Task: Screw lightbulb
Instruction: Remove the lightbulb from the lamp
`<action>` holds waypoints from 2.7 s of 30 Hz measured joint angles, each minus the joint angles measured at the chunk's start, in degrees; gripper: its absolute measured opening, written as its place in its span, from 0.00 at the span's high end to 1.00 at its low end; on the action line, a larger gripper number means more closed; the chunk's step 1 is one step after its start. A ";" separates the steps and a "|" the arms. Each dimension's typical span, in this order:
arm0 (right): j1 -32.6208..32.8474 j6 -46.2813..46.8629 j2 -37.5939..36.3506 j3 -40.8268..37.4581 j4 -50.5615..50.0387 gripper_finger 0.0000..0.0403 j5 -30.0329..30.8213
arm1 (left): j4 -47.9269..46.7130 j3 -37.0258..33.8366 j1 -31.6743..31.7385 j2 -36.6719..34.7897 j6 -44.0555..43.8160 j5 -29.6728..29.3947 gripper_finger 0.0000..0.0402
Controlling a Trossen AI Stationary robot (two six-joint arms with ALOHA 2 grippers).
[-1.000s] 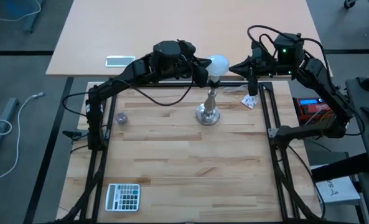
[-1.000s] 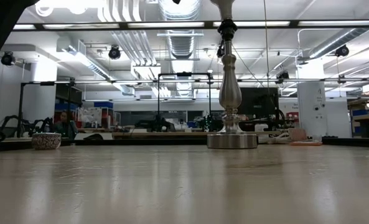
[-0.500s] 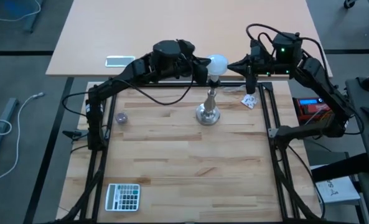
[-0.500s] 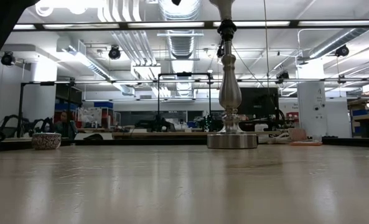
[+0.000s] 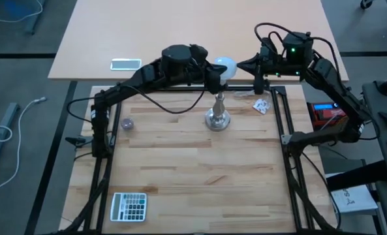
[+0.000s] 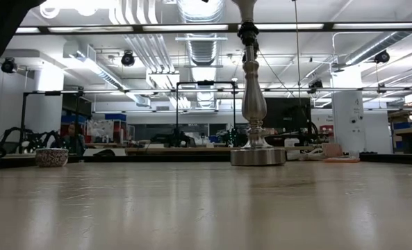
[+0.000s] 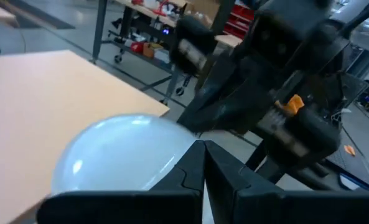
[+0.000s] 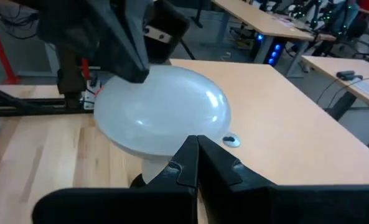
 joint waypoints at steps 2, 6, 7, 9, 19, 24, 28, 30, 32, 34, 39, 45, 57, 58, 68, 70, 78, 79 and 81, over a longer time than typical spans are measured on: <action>0.09 -0.61 0.35 -0.30 -2.09 1.00 0.73 | 1.13 -0.05 -0.05 0.00 1.30 -0.03 1.00; 0.11 -1.32 0.96 -0.55 -2.61 1.00 2.02 | 2.70 -0.10 -0.05 -0.63 2.99 -0.30 1.00; 0.11 -1.01 0.56 -0.52 -2.16 1.00 2.00 | 2.87 -0.02 -0.05 -1.02 3.49 -0.37 1.00; 0.07 -0.21 -0.16 -0.16 -1.36 1.00 2.00 | 3.20 0.15 -0.03 -1.76 4.94 -0.73 1.00; 0.07 1.95 -3.13 -0.22 -1.70 1.00 2.07 | -4.67 0.20 0.19 -2.33 7.17 -9.68 1.00; -0.17 1.70 -2.77 -0.22 -3.25 1.00 1.96 | -6.42 0.20 0.22 -2.49 6.75 -10.99 1.00; -0.35 1.76 -1.57 -1.50 -5.16 1.00 1.21 | -6.02 0.20 0.19 -3.93 6.70 -11.14 1.00; -0.36 3.26 -1.18 -2.34 -4.69 1.00 -2.24 | -6.19 0.26 0.19 -4.71 6.72 -11.55 1.00; -0.86 4.06 -0.78 -3.01 -4.73 1.00 -6.73 | -7.47 0.28 0.19 -5.51 6.71 -12.46 1.00; -1.15 4.19 -0.34 -3.44 -4.80 1.00 -8.01 | -7.78 0.30 0.22 -5.64 6.70 -13.19 1.00; -1.16 4.08 0.61 -3.54 -4.69 1.00 -8.21 | -9.80 0.28 0.26 -5.04 6.46 -13.40 1.00; -1.18 2.64 0.70 -3.54 -4.63 0.87 -8.57 | -11.10 0.07 0.23 -3.92 4.95 -13.25 1.00; -1.07 6.63 2.71 -3.78 2.84 0.34 -5.81 | -10.60 -1.18 0.23 -3.74 4.74 -12.71 1.00; -0.91 6.89 3.37 -3.78 3.05 0.31 -5.87 | -10.30 -1.52 0.23 -3.76 4.49 -12.78 1.00; 1.40 6.00 7.00 -3.85 3.15 0.16 -6.02 | -7.75 -3.45 0.28 -3.96 3.93 -11.47 1.00; 1.38 6.01 7.11 -3.85 3.24 0.16 -6.02 | -7.76 -3.45 0.28 -3.96 3.93 -11.39 1.00; 1.38 6.44 6.87 -3.85 4.75 0.37 -5.99 | -7.12 -3.53 0.28 -3.93 3.95 -11.26 1.00; 1.38 6.42 6.87 -3.85 4.53 0.42 -5.99 | -6.51 -3.58 0.27 -3.87 3.95 -11.22 1.00; 1.38 6.04 6.87 -3.85 4.02 0.52 -6.13 | -4.74 -3.67 0.26 -3.72 3.95 -10.98 1.00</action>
